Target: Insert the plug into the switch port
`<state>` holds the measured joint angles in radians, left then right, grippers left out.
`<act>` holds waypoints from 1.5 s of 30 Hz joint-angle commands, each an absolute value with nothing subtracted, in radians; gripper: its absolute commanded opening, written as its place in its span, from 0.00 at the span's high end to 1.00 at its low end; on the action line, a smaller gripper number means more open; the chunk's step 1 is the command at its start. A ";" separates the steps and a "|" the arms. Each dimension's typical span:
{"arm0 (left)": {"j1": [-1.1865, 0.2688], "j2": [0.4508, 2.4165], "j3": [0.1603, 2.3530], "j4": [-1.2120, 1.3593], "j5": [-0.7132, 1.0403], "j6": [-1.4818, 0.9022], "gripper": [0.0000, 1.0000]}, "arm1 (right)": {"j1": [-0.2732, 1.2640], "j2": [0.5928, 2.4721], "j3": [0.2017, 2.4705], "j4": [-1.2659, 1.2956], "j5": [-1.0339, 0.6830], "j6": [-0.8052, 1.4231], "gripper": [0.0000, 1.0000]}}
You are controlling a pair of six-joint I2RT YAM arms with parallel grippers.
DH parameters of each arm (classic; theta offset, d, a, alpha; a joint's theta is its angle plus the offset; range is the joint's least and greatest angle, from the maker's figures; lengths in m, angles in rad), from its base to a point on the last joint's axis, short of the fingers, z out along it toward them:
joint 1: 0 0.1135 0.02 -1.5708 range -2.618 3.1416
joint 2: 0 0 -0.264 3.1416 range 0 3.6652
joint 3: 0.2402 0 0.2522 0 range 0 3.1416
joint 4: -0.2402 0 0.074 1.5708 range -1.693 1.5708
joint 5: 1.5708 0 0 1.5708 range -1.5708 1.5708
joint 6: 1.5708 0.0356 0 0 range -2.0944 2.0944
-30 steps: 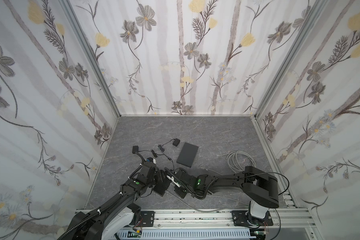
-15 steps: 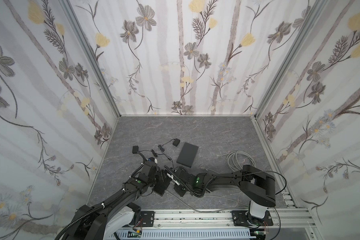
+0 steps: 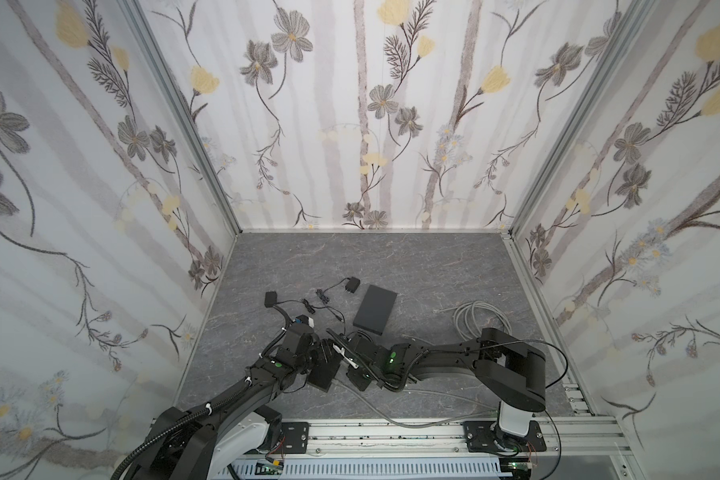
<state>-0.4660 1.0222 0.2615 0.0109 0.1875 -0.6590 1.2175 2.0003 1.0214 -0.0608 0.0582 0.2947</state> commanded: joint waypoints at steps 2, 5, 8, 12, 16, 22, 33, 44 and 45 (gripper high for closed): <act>-0.469 1.028 0.257 0.044 0.251 -0.677 0.44 | 1.210 2.005 1.035 -0.017 0.059 0.298 1.00; -0.468 1.031 0.257 0.048 0.259 -0.677 0.44 | 1.209 2.008 1.046 -0.024 0.058 0.284 1.00; -0.468 1.031 0.255 0.048 0.259 -0.678 0.44 | 1.209 2.016 1.063 -0.040 0.051 0.269 1.00; -0.468 1.022 0.252 0.043 0.252 -0.680 0.44 | 1.212 2.029 1.072 -0.044 0.032 0.269 1.00; -0.468 1.012 0.250 0.038 0.250 -0.677 0.44 | 1.213 2.028 1.054 -0.037 0.031 0.276 1.00; -0.466 1.011 0.252 0.032 0.243 -0.677 0.44 | 1.212 2.022 1.071 -0.054 0.021 0.264 1.00; -0.467 0.984 0.246 0.011 0.233 -0.673 0.43 | 1.216 2.006 1.021 -0.048 0.030 0.340 1.00; -0.468 0.953 0.229 0.009 0.241 -0.674 0.43 | 1.189 1.993 1.088 -0.105 0.036 0.303 1.00; -0.468 0.951 0.227 0.009 0.242 -0.675 0.43 | 1.186 1.999 1.097 -0.111 0.031 0.297 1.00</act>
<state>-0.4667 0.9569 0.2325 0.0040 0.2104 -0.6621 1.1915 1.9968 1.0695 -0.1440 0.0322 0.3191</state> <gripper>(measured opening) 0.570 0.105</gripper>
